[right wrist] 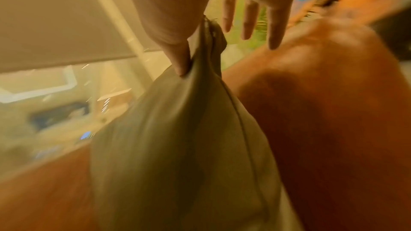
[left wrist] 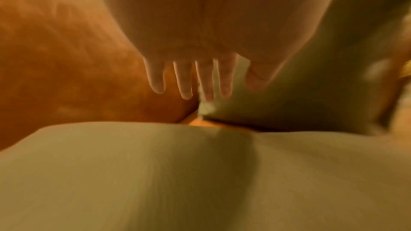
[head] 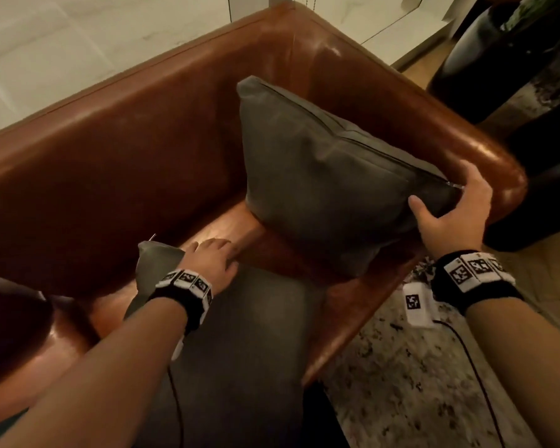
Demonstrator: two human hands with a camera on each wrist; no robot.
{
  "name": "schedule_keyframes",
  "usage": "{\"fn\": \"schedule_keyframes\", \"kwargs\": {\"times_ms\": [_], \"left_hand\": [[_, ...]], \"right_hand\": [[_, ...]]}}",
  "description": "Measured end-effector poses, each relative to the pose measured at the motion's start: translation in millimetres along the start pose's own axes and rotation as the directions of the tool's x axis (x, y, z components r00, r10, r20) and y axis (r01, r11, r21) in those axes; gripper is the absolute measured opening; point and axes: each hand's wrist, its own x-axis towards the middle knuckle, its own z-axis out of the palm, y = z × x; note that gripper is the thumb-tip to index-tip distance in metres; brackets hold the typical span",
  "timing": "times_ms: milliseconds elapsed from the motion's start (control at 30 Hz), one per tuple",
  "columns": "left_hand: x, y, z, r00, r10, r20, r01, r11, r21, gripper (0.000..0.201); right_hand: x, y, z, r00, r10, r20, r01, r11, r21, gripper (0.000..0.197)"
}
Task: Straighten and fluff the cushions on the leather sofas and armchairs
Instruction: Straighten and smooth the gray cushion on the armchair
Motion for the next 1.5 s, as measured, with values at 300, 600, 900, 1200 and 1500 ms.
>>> {"fn": "schedule_keyframes", "kwargs": {"times_ms": [300,600,900,1200,1500], "left_hand": [[4.1,-11.8,21.8,0.989,-0.058,0.133,0.053,0.998,0.043,0.029],[-87.4,-68.4,-76.2,0.849,-0.154,-0.506,0.064,0.979,-0.192,0.014],[-93.6,-142.4,-84.9,0.830,-0.471,-0.298,0.405,0.877,-0.259,0.082],[-68.8,-120.9,-113.8,0.812,-0.505,-0.292,0.461,0.862,-0.210,0.105],[-79.9,-134.0,-92.9,0.815,-0.525,-0.245,0.524,0.848,-0.073,0.116]], "right_hand": [[30.2,-49.0,26.7,0.904,-0.181,0.388,0.374,0.774,-0.510,0.069],[42.6,-42.6,29.9,0.932,-0.008,0.362,0.250,0.737,-0.628,0.071],[7.9,-37.1,11.6,0.958,0.120,0.260,0.060,0.803,-0.593,0.069],[51.2,-62.3,22.8,0.936,0.121,0.330,0.084,0.834,-0.545,0.054],[36.6,-17.1,19.5,0.932,0.136,0.335,0.070,0.841,-0.536,0.050]]}}
